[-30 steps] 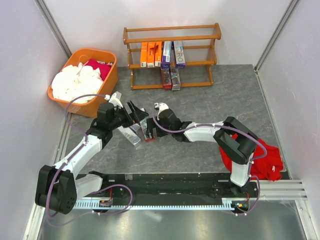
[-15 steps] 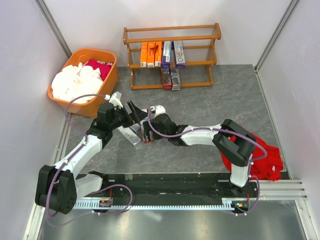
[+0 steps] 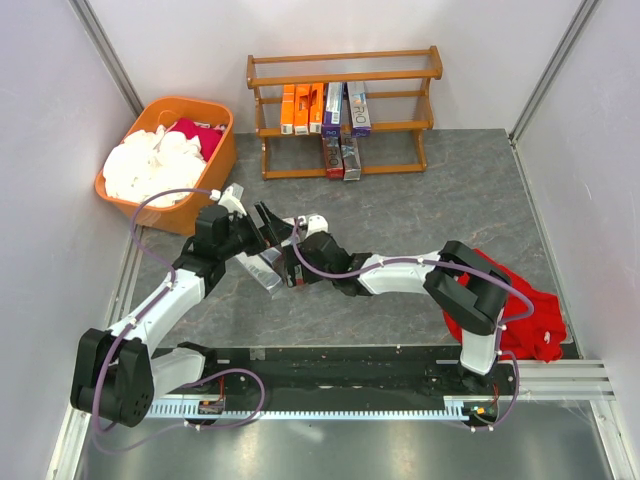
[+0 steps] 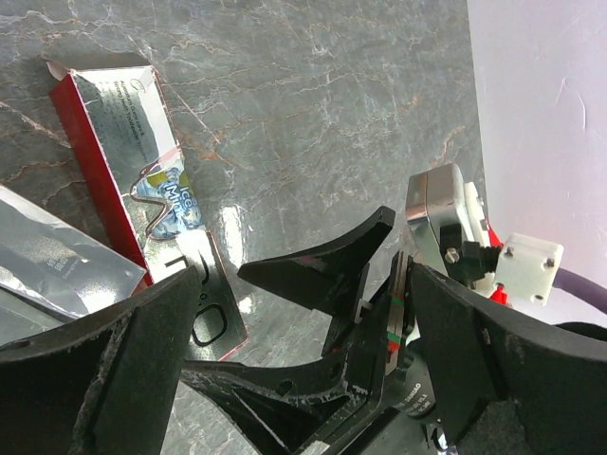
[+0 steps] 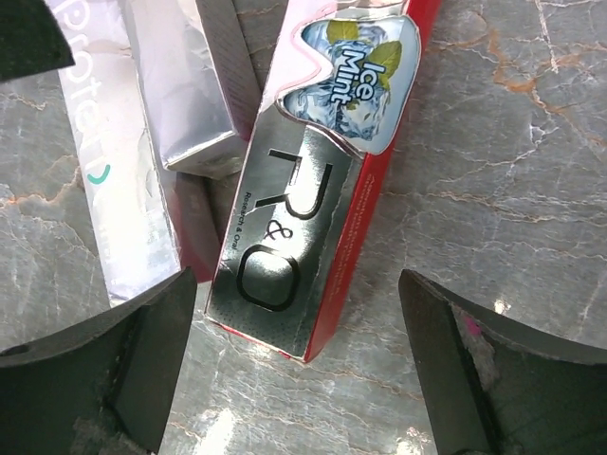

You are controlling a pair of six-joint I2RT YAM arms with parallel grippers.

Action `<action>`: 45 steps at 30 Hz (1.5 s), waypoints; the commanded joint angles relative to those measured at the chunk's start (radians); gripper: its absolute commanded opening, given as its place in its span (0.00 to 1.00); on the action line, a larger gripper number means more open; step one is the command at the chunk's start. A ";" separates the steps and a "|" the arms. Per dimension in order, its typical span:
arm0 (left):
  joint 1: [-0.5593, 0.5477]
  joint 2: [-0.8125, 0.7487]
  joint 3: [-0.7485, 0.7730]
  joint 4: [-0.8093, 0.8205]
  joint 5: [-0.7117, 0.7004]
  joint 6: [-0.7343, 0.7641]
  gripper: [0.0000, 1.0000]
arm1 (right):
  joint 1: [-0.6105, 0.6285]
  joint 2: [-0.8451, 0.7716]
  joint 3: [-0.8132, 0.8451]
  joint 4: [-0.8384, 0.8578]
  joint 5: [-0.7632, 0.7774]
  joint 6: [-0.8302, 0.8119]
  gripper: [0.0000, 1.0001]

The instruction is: Place and organize the toothpastes onto the shelf

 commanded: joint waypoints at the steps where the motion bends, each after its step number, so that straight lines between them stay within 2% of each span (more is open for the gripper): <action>1: 0.007 0.005 -0.002 0.046 0.018 0.017 1.00 | 0.030 0.038 0.065 -0.007 0.064 0.010 0.93; 6: 0.010 -0.004 -0.005 0.044 0.015 0.013 1.00 | 0.087 0.107 0.131 -0.114 0.213 0.002 0.85; 9: 0.015 -0.017 -0.008 0.035 0.001 0.008 1.00 | 0.109 0.130 0.154 -0.162 0.302 -0.007 0.76; 10: 0.018 -0.020 -0.013 0.033 -0.005 0.007 1.00 | 0.112 0.130 0.152 -0.164 0.319 -0.007 0.69; 14: 0.032 -0.031 -0.025 0.035 -0.010 -0.010 1.00 | 0.110 0.083 0.108 -0.187 0.360 -0.019 0.56; 20: 0.041 -0.005 -0.043 0.085 0.041 -0.038 1.00 | 0.110 -0.046 0.002 -0.173 0.377 -0.028 0.51; 27: 0.042 0.052 -0.074 0.217 0.134 -0.099 1.00 | 0.112 -0.206 -0.087 -0.122 0.391 -0.008 0.47; 41: 0.012 0.150 -0.092 0.364 0.188 -0.180 1.00 | 0.138 -0.341 -0.046 -0.095 0.308 -0.002 0.45; 45: 0.007 0.172 -0.099 0.395 0.197 -0.188 0.96 | 0.159 -0.342 -0.032 -0.092 0.293 0.001 0.46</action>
